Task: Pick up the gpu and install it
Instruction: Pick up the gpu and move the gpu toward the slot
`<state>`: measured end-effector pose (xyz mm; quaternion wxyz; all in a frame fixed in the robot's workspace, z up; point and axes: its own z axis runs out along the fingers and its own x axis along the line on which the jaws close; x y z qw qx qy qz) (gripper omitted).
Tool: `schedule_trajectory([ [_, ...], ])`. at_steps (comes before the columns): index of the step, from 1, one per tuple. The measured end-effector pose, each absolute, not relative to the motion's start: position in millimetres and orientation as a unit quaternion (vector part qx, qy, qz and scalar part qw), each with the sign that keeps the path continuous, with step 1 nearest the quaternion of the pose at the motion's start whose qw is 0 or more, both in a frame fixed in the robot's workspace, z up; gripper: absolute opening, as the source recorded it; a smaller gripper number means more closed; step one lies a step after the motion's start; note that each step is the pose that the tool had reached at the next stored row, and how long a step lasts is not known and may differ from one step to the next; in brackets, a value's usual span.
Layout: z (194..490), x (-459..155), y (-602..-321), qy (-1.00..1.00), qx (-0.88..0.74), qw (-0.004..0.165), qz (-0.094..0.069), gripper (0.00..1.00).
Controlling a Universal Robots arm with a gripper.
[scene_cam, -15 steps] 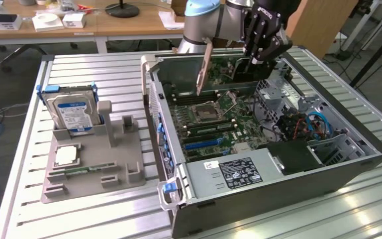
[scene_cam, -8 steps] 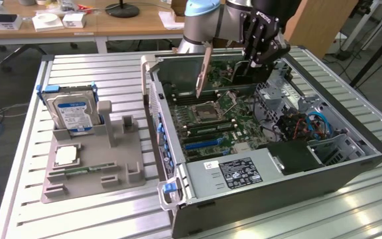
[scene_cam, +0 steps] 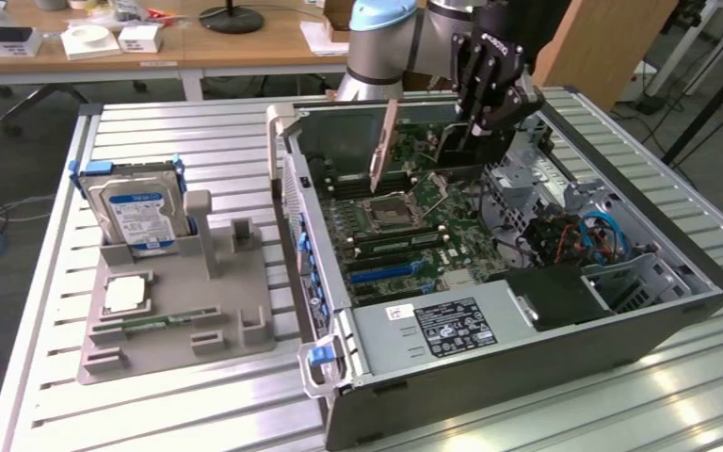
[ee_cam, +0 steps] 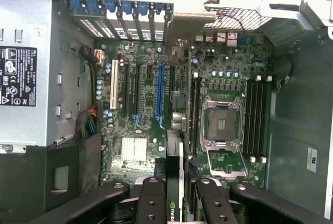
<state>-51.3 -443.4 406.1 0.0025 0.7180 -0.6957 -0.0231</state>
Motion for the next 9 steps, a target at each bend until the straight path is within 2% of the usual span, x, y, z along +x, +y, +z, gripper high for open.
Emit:
schedule_trajectory([
  [9,393.6,-51.5,-443.4,-0.696,0.718,0.003,-0.023,0.26],
])
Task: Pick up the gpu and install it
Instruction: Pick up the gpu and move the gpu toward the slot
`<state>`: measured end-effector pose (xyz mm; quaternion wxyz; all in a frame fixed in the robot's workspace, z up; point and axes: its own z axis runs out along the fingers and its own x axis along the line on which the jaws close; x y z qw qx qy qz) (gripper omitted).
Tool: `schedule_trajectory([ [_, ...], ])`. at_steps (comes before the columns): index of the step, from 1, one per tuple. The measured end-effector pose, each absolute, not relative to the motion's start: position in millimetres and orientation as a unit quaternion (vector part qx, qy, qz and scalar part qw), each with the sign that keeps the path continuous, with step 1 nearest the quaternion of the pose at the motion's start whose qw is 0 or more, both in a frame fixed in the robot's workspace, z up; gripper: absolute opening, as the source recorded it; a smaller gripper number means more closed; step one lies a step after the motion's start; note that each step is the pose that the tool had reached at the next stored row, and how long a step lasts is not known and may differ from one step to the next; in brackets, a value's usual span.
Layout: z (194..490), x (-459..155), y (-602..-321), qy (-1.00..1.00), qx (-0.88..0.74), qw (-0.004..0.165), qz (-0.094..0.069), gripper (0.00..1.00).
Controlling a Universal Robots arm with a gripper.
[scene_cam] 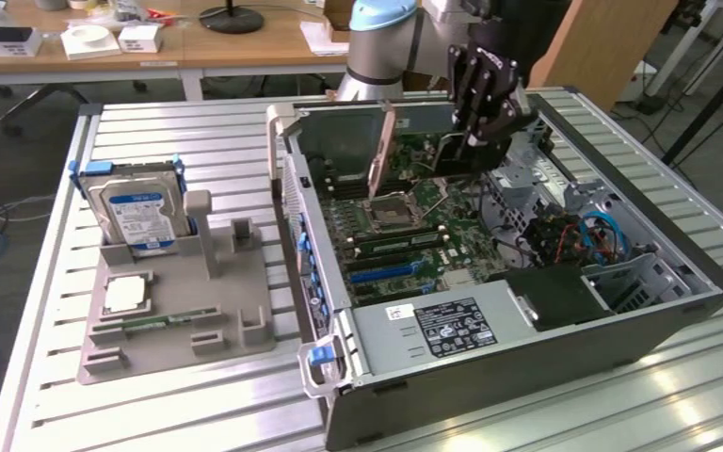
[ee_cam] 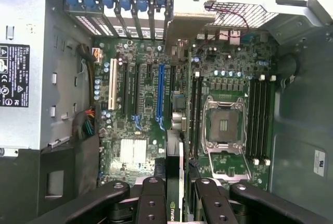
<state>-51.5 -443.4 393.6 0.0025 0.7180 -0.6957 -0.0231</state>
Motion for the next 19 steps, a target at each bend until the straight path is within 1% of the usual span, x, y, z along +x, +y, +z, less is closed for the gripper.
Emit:
schedule_trajectory([
  [7,385.7,-51.6,-443.3,-0.696,0.718,0.002,-0.023,0.26],
  [19,381.5,-51.6,-443.3,-0.696,0.718,0.002,-0.023,0.26],
])
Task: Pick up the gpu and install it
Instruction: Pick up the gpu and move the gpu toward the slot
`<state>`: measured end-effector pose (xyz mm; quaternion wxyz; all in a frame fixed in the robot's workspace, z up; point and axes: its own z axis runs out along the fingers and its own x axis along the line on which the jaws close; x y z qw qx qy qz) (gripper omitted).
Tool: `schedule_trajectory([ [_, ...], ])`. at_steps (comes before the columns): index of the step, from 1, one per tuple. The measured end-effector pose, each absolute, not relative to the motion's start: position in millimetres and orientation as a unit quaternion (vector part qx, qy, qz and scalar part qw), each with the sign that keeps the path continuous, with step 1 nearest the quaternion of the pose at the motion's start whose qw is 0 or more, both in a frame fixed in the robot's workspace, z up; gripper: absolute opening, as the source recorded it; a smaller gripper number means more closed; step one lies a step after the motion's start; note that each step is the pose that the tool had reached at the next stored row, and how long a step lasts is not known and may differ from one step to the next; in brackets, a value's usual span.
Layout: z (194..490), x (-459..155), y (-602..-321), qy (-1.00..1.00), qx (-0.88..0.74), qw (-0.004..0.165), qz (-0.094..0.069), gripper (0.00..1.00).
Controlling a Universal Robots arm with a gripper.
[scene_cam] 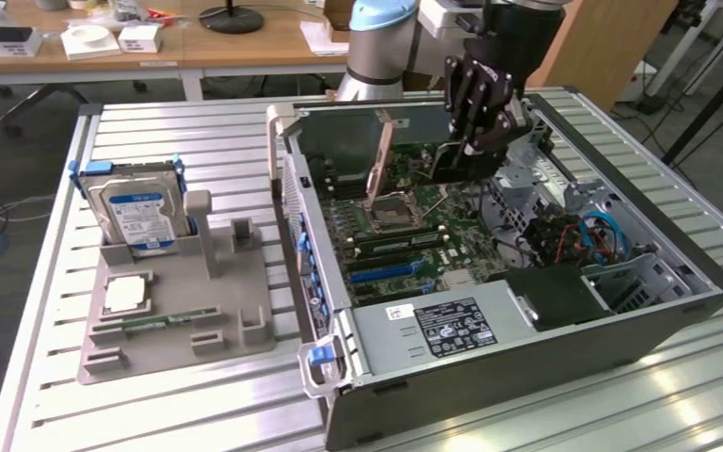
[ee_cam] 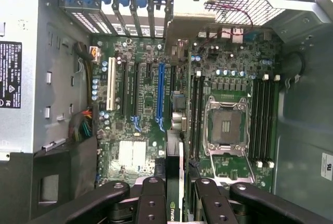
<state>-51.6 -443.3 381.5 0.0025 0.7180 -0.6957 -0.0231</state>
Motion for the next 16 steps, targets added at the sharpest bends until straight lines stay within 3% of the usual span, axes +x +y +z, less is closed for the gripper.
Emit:
schedule_trajectory([
  [16,358.5,-52.0,-443.3,-0.696,0.718,0.002,-0.023,0.26],
])
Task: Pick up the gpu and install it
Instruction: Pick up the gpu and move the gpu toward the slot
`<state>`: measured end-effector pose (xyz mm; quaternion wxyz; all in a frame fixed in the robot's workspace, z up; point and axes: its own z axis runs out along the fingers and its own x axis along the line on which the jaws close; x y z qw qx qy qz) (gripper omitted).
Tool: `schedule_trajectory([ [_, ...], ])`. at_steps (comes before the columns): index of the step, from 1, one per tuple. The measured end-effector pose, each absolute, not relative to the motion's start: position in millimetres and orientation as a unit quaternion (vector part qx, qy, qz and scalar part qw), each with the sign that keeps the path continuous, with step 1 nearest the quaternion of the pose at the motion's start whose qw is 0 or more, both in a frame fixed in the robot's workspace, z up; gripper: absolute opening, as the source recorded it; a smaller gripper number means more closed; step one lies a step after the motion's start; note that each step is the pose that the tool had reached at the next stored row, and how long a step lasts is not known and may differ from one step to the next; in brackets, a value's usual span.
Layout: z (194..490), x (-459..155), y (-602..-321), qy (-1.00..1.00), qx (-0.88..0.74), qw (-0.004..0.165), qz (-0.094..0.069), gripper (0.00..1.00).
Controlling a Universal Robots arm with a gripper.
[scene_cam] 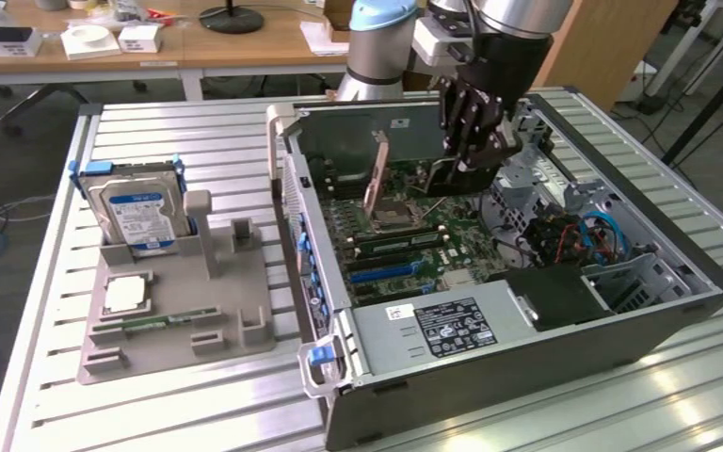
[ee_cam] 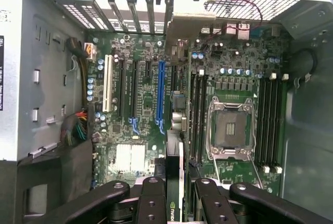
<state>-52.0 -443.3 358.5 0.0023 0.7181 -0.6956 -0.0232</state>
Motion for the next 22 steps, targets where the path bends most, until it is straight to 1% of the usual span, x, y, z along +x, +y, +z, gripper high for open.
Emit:
schedule_trajectory([
  [8,348.6,-52.2,-443.4,-0.695,0.719,0.002,-0.023,0.26],
  [22,339.9,-54.2,-443.3,-0.692,0.722,0.002,-0.023,0.26],
])
